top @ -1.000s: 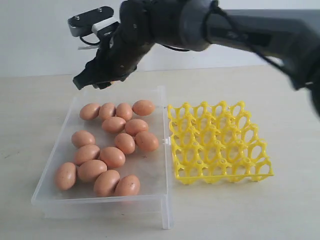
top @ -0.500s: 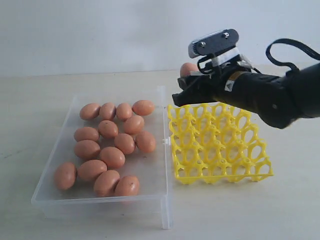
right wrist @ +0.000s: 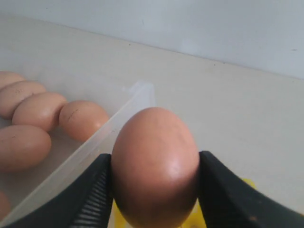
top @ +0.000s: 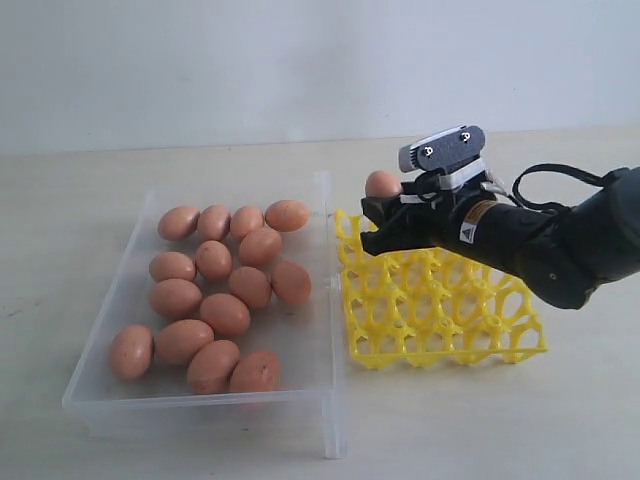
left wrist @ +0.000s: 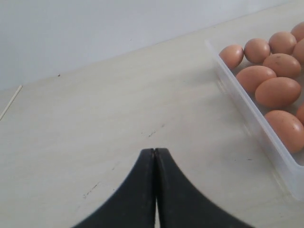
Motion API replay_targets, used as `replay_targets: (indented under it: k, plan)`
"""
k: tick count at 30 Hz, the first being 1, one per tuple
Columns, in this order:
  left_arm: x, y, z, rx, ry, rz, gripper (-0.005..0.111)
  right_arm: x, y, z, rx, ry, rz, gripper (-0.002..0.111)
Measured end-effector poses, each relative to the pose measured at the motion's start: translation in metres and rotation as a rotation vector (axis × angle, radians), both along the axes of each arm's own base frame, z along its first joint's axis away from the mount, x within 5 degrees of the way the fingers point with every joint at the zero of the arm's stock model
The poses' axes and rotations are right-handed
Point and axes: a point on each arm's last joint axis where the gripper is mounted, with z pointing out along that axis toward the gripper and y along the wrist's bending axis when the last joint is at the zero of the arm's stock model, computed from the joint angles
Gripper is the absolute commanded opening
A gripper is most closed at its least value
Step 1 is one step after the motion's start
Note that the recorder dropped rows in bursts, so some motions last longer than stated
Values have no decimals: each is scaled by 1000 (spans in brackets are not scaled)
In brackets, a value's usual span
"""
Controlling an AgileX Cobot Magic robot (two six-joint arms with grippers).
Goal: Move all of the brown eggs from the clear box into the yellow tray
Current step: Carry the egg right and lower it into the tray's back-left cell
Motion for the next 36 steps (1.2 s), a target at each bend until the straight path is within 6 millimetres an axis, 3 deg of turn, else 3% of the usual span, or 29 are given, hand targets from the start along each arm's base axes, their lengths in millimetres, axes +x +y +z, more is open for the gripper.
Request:
replay_targets:
  k: [24,32,34,36]
  plan:
    - [0,0,0,0,0,0,0,22,16,-29,51,-29,76,1]
    - [0,0,0,0,0,0,0,24,16,-34,46,-20,77,28]
    - [0,0,0,0,0,0,0,24,16,-35,46,-15,76,40]
    - [0,0,0,0,0,0,0,24,16,-36,45,-12,75,58]
